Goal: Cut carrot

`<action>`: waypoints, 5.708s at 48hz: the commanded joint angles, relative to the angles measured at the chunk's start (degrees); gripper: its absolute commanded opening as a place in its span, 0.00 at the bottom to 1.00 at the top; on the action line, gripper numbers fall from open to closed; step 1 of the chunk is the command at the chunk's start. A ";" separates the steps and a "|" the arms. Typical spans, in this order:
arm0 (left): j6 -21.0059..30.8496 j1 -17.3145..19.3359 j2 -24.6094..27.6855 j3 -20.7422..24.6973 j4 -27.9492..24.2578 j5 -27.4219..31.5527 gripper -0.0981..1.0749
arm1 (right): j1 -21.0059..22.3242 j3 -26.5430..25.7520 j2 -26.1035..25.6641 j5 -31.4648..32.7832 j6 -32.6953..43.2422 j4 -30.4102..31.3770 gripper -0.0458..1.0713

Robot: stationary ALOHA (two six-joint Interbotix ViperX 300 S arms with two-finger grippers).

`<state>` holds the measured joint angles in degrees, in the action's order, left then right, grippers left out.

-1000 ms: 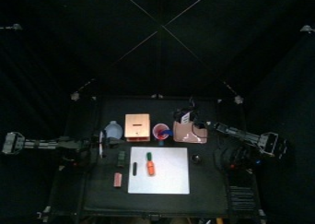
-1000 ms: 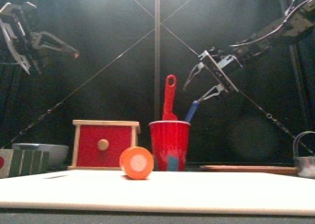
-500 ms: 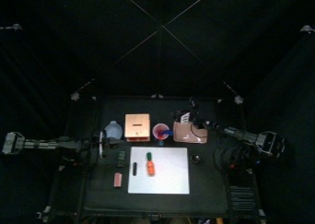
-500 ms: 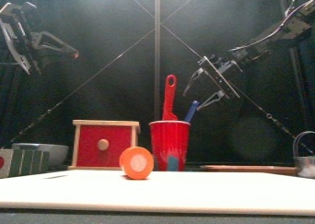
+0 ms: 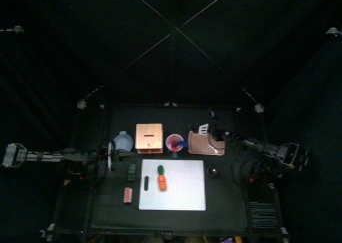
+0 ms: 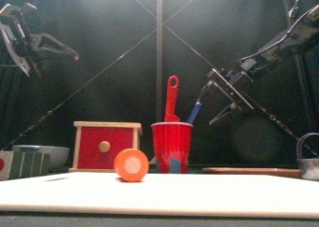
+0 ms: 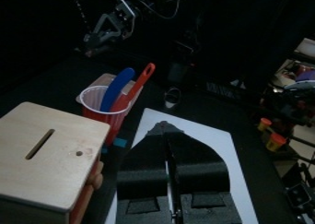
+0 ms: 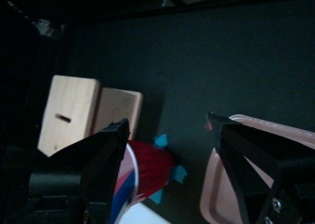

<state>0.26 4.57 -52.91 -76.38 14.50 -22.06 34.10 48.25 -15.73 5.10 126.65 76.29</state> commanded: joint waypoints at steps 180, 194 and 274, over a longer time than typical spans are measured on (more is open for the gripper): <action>-0.18 0.53 0.26 -1.05 2.02 -0.26 0.08 | -29.18 -12.22 -10.72 30.94 -51.24 -59.50 0.91; -0.09 0.53 0.26 -1.14 2.02 -0.26 0.08 | -24.79 -18.54 -9.05 30.32 -67.59 -65.74 0.91; -0.09 0.79 0.26 -1.67 2.46 -0.26 0.08 | -23.20 -63.37 31.82 74.79 -124.98 -66.80 0.89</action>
<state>0.18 5.19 -52.91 -78.66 16.88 -22.15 10.55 -13.54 17.75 79.45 1.85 9.14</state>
